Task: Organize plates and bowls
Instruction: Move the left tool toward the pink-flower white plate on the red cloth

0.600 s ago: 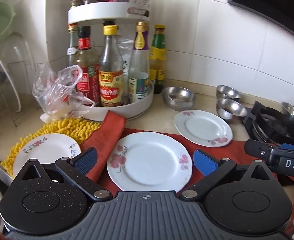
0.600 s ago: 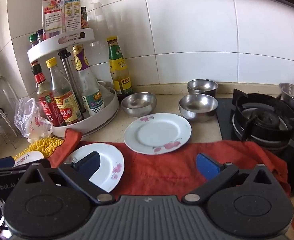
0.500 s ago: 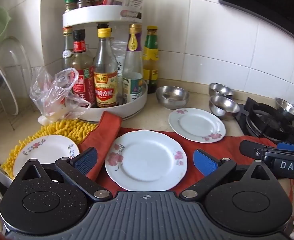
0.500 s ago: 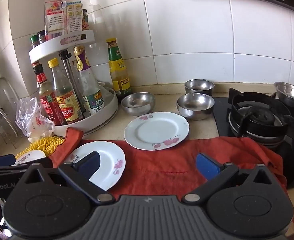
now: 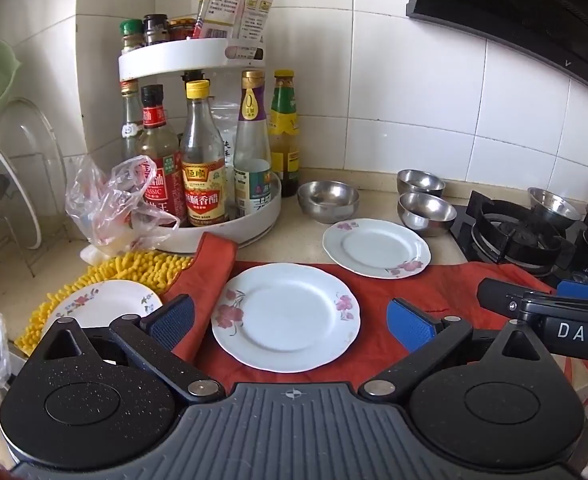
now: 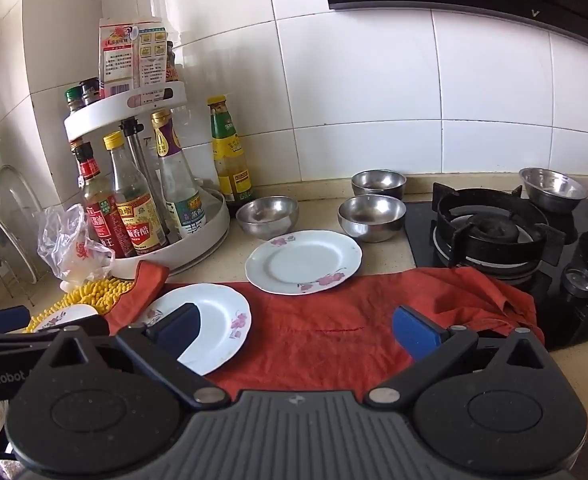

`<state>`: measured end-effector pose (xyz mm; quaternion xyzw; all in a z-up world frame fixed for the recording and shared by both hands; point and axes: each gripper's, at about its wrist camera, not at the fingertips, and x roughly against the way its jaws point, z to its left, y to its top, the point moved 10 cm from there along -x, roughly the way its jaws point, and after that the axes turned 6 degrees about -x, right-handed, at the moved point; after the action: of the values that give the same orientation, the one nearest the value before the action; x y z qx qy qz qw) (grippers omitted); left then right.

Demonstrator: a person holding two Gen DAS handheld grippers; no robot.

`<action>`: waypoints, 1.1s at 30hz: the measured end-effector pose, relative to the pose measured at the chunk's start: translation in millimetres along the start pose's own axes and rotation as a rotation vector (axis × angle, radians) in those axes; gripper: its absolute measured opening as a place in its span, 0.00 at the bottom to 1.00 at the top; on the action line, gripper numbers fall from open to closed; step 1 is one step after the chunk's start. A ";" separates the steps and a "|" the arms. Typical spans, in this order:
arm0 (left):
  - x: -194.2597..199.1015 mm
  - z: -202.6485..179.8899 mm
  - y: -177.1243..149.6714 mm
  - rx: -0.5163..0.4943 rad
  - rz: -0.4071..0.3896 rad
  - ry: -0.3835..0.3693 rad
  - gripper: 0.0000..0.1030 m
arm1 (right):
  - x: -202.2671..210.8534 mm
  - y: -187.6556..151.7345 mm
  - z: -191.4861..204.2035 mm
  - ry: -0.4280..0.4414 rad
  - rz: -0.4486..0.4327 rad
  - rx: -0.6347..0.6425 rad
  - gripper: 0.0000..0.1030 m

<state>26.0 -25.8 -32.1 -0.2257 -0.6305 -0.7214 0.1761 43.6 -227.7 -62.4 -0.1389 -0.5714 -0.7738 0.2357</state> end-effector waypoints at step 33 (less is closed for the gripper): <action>-34.1 9.7 -41.9 0.006 0.203 0.066 1.00 | -18.5 -29.2 1.4 -0.096 0.116 0.029 0.98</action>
<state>32.9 -11.2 -84.5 -0.2640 -0.6004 -0.7051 0.2696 44.1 -215.6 -94.8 -0.2054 -0.5842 -0.7427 0.2545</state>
